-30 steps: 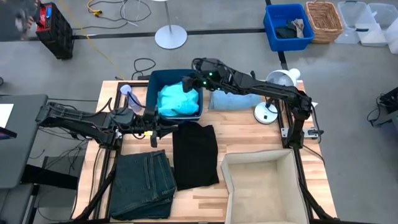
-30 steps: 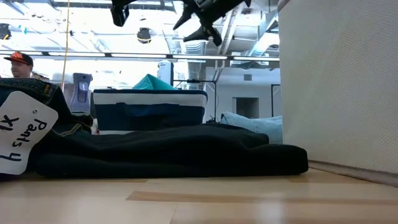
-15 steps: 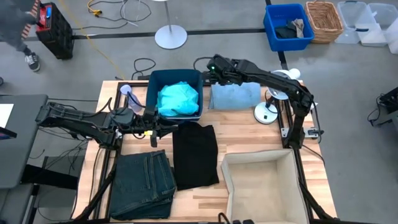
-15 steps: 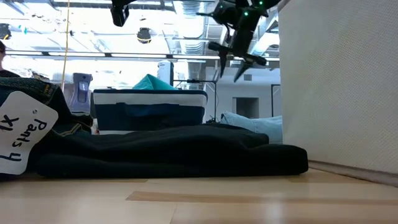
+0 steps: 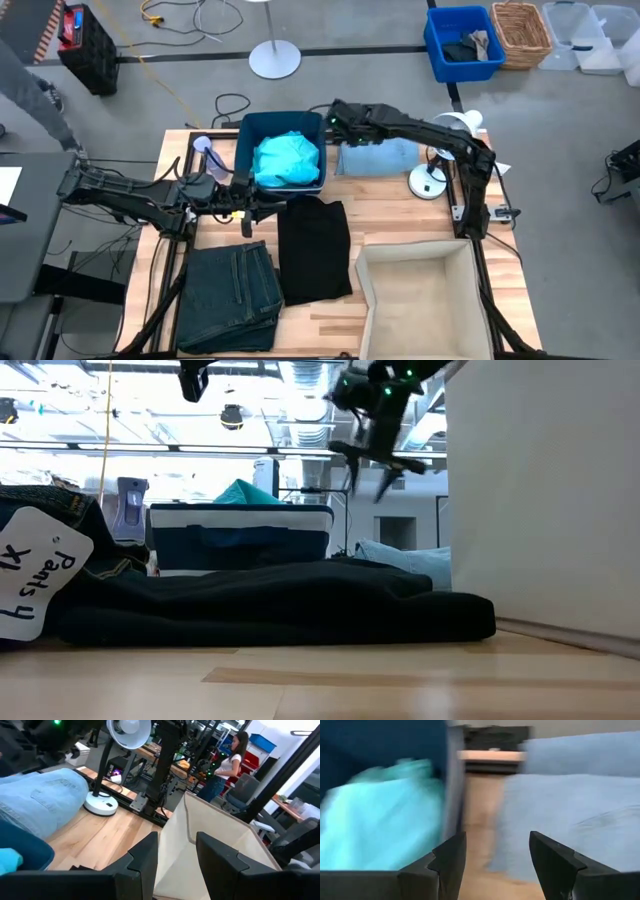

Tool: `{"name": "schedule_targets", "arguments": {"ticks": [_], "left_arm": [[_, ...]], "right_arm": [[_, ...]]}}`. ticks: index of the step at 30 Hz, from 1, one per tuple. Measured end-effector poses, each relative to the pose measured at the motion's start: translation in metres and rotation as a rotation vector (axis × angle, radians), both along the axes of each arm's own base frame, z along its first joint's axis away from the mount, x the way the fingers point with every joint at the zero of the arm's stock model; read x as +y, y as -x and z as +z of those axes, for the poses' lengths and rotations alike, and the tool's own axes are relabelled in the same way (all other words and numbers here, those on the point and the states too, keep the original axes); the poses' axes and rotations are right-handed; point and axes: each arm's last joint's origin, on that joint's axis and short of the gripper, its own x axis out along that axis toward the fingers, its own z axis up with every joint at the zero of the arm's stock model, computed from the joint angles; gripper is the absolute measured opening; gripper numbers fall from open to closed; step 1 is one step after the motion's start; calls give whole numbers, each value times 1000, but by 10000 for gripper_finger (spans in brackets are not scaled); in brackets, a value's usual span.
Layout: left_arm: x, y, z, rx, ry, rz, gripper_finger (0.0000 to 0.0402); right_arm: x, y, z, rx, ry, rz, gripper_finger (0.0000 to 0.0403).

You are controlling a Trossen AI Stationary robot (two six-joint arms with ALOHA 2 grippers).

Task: Sort clothes
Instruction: Put the gray pants into the blue bin

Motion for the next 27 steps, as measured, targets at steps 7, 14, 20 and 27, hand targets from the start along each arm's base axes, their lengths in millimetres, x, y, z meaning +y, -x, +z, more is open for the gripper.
{"name": "schedule_targets", "arguments": {"ticks": [7,14,20,27], "left_arm": [[0,0,0,-1,1,-14,130],[-1,0,0,-1,2,-26,130],[-3,0,0,0,19,-91,130],[-5,0,0,1,31,-156,130]], "right_arm": [[20,-22,-7,-24,120,-35,235],[20,-20,-42,149,54,-140,235],[18,-28,-69,195,35,-207,235],[16,-29,-81,214,56,-289,235]]}}
